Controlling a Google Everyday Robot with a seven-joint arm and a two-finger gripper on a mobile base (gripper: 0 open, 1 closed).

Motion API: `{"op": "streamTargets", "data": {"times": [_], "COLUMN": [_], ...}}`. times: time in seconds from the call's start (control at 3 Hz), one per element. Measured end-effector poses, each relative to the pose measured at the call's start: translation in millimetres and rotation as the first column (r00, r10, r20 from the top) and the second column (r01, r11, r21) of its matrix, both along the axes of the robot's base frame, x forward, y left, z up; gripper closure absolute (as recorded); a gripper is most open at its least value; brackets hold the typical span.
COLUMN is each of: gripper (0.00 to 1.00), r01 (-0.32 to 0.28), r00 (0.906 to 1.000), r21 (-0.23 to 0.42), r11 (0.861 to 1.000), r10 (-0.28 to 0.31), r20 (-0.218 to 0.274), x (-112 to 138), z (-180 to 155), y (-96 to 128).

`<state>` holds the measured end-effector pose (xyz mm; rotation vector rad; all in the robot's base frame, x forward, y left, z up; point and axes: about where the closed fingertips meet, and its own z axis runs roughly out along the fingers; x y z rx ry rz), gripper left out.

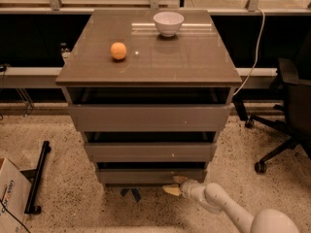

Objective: Close bottom drawer

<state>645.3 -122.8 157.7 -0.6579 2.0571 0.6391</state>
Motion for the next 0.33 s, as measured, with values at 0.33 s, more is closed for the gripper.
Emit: {"op": "streamTargets", "data": {"times": [0.33], "gripper": [0.00], "r01": [-0.001], "r00": [1.0000], "r21": [0.001], "r11": [1.000], "r10": [0.001], "r20": [0.000], "x": [-2.4], "z": [-0.2], "y": [1.3]}}
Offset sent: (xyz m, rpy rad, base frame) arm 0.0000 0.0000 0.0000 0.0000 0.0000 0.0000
